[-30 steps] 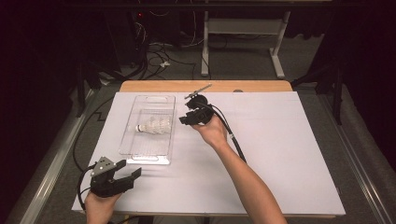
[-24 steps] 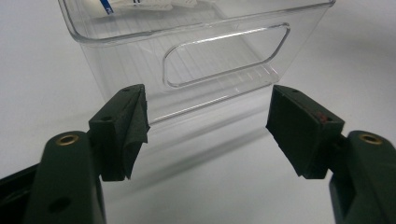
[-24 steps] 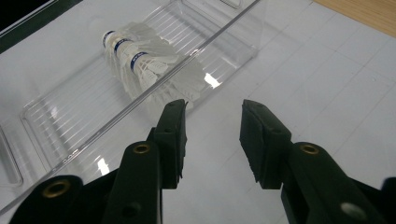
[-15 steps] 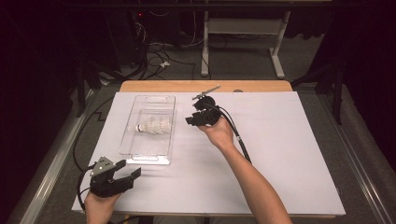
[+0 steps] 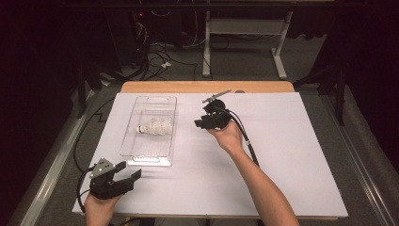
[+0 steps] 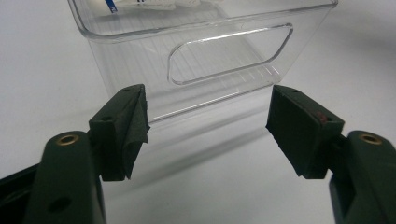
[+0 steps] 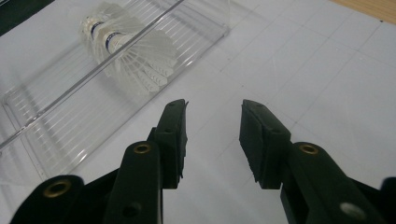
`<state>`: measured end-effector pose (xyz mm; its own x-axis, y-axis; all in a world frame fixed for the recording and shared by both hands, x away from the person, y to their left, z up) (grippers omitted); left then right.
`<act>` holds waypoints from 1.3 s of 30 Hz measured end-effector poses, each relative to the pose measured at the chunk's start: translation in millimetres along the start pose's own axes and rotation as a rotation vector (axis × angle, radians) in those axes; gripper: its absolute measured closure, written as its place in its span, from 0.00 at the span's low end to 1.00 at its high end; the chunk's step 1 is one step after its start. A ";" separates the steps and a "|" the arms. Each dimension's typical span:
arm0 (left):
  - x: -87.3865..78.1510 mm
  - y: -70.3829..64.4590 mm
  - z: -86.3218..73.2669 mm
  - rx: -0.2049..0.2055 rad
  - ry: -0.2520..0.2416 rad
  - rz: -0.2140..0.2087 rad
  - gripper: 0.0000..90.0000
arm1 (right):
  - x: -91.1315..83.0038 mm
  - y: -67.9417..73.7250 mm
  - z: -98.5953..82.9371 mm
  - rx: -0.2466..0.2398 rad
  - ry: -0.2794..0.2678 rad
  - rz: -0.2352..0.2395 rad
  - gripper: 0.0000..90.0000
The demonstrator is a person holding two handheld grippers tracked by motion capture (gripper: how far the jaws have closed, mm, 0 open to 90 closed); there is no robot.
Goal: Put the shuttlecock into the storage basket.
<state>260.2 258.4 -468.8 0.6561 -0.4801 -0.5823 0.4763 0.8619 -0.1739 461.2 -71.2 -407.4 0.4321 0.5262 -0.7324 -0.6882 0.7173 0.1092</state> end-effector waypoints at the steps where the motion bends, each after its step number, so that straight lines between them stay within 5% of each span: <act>1: 0.0 0.1 0.0 0.000 0.001 -0.001 0.33 | -1.0 -1.1 -0.8 -0.002 -0.002 0.000 0.68; 39: 0.3 -0.1 -0.2 -0.009 0.001 -0.002 0.33 | -37.5 -38.2 -46.2 0.069 -0.055 -0.028 0.68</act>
<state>260.2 258.1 -469.1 0.6545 -0.4813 -0.5831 0.4723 0.8625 -0.1817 444.3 -139.4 -415.2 0.4834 0.5281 -0.6982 -0.6340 0.7612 0.1368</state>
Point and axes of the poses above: each handheld gripper's, and its own axes: x roughly forward along the jaws, z roughly out of its top, y roughly to its left, the point moved 1 cm from there along x, roughly forward along the jaws, and after that the axes turned 1 degree about -z, right-handed, at the moved point
